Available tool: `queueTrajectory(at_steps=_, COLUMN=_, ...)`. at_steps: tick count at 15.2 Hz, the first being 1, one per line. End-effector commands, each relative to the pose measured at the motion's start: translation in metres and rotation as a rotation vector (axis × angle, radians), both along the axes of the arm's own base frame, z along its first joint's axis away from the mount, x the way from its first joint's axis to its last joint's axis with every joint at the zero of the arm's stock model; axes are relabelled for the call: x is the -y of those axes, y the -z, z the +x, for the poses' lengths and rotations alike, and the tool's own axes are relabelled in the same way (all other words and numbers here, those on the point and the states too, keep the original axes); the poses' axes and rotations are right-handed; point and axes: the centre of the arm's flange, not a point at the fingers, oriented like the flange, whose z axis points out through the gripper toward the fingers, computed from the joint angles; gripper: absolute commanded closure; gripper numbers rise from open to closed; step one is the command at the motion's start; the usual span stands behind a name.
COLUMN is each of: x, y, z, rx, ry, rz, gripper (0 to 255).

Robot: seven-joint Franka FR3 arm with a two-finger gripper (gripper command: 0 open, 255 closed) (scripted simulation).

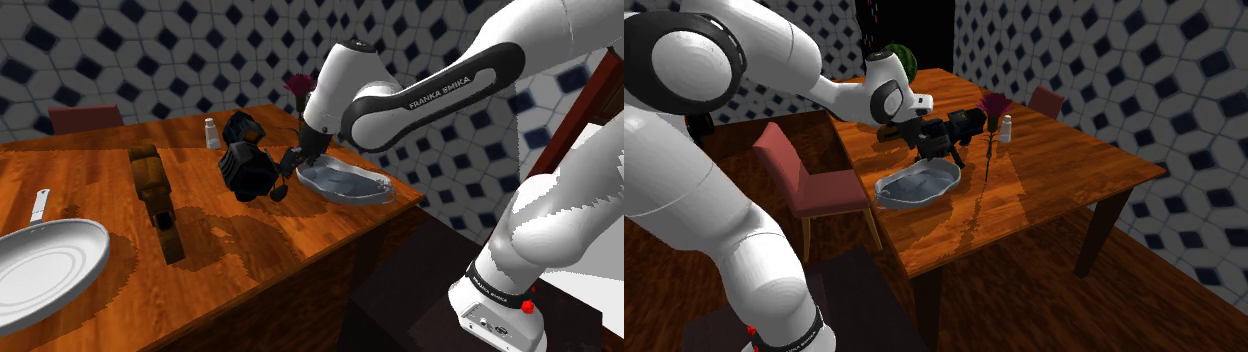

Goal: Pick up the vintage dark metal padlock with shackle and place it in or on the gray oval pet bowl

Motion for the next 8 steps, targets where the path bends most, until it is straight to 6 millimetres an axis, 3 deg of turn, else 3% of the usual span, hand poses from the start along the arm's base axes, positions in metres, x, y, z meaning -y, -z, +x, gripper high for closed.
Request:
queueTrajectory(at_steps=1, x=-0.021, y=0.013, z=0.007, rx=0.018, ry=-0.015, rz=0.009, gripper=0)
queueTrajectory(at_steps=3, x=-0.037, y=0.023, z=0.014, rx=0.032, ry=-0.026, rz=0.015, gripper=0)
queueTrajectory(at_steps=8, x=-0.04, y=0.047, z=0.025, rx=0.032, ry=-0.026, rz=0.015, gripper=0)
